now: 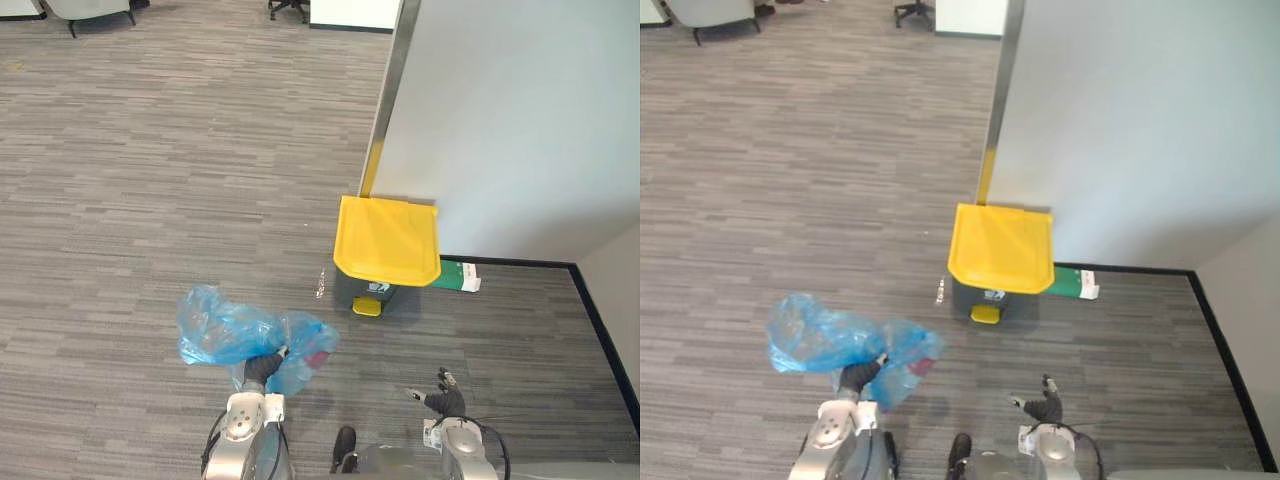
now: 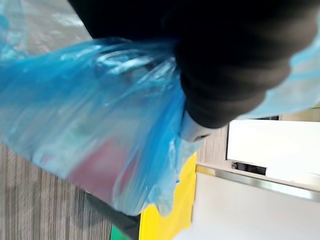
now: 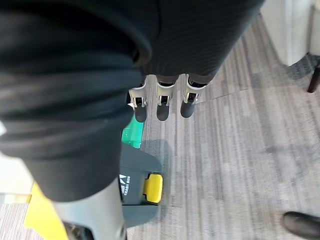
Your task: Gather rubbish on tea table into small bin, then transfer packed bag to large trash can.
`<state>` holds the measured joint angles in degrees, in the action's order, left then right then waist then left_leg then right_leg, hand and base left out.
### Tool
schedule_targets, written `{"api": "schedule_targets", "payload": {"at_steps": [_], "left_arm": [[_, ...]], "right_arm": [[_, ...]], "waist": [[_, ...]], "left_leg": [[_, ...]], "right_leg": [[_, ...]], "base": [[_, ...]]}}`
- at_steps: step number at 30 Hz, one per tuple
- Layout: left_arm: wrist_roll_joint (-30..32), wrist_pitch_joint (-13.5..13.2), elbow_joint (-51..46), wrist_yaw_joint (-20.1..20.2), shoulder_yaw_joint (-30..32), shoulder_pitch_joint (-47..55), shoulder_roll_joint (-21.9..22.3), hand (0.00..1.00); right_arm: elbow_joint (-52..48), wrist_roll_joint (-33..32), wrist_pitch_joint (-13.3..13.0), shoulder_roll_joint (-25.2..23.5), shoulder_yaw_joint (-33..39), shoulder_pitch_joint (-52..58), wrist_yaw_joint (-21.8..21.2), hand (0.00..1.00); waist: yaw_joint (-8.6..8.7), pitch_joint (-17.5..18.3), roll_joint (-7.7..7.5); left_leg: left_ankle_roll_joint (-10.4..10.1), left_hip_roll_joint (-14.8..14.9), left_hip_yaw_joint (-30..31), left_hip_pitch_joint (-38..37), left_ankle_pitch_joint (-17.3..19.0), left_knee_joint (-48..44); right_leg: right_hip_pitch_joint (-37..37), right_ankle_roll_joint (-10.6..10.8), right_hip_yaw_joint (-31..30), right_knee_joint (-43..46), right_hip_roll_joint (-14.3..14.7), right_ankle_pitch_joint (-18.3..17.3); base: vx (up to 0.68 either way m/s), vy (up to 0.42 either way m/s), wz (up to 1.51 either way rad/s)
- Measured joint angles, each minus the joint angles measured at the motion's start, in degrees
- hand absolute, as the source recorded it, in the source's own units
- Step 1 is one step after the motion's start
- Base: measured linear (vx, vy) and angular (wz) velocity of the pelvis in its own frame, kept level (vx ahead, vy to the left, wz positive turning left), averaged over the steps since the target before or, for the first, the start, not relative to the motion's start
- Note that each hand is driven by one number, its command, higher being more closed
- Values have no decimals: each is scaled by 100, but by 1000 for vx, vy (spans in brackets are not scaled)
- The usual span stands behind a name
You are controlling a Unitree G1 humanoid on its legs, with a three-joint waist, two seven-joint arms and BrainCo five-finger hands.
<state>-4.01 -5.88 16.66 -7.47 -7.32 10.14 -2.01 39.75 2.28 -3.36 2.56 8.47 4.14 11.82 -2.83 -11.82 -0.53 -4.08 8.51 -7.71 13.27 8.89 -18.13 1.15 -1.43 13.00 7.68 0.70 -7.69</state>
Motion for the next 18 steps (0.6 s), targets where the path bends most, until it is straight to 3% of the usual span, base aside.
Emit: {"api": "schedule_targets", "payload": {"at_steps": [1,2,3,5,6,7,8,11,13,15,16,17,18], "left_arm": [[2,1,19,-3,16,1,3,100],[2,2,55,-2,14,-15,-28,100],[2,6,99,1,-9,-57,-129,100],[3,9,96,0,-48,-167,-162,100],[3,10,93,1,-55,-83,-176,100],[3,10,93,1,-56,-59,-182,100],[2,14,95,1,-56,-11,-212,100],[1,18,93,-8,-50,16,-320,100],[0,21,94,-12,-11,6,-473,100],[-6,20,98,-8,44,-73,-540,100],[-3,19,131,-7,114,-176,-603,100],[2,18,239,-10,169,-368,-674,100],[2,18,276,-18,198,-438,-695,100]], "right_arm": [[51,4,6,-22,0,-14,18,0],[94,2,9,-56,-16,-22,22,0],[129,4,3,-70,-13,-4,23,0],[173,5,12,-23,-5,22,33,0],[177,8,18,-48,-17,42,29,0],[177,8,18,-63,-23,57,27,0],[180,9,20,-91,-72,100,6,0],[271,8,54,-99,-92,149,-6,0],[446,7,70,-101,-90,18,-9,0],[521,1,69,-97,-65,-93,-1,0],[628,-3,70,-98,-60,-186,10,0],[649,-5,86,-93,-52,-197,12,0],[624,-41,77,-92,-9,-202,10,0]], "waist": [[-34,10,-11],[-31,33,-64],[30,83,-158],[35,75,-180],[44,49,-133],[63,48,-137],[83,28,-161],[115,-10,-134],[126,-11,-176],[198,-143,-199],[285,-288,-279],[291,-457,-421],[295,-540,-459]], "left_leg": [[-15,-58,38,-210,-686,271],[17,-131,-11,-254,-701,307],[135,-272,-113,-340,-608,424],[259,-404,-323,-470,-349,373],[345,-458,-548,-817,-107,396],[369,-475,-600,-913,-43,389],[433,-550,-693,-1252,161,360],[454,-527,-817,-1655,452,322],[423,-449,-971,-1864,665,328],[415,-359,-997,-1962,823,182],[383,-303,-985,-1969,1006,-64],[392,-294,-964,-1958,1246,-488],[375,-267,-942,-1952,1390,-734]], "right_leg": [[98,141,-228,-7,-8,-80],[105,180,-288,-10,-84,-83],[88,336,-336,34,-261,-136],[-70,594,-483,503,-479,-305],[-417,780,-558,1671,-678,-418],[-530,801,-548,2041,-741,-414],[-988,923,-455,3323,-992,-280],[-1442,718,22,4120,-1294,-484],[-1928,600,622,3566,-1380,-542],[-2161,561,925,2501,-1282,-300],[-2265,660,1022,1268,-1184,184],[-2430,804,984,426,-1221,443],[-2529,815,920,313,-1255,430]], "base": [[370,182,-70],[360,185,-42],[384,222,-16],[335,252,-41],[174,180,-54],[253,245,-56],[219,183,-22],[230,118,-27],[291,45,-35],[327,-22,-10],[337,-103,13],[337,-135,17],[334,-187,20]]}}
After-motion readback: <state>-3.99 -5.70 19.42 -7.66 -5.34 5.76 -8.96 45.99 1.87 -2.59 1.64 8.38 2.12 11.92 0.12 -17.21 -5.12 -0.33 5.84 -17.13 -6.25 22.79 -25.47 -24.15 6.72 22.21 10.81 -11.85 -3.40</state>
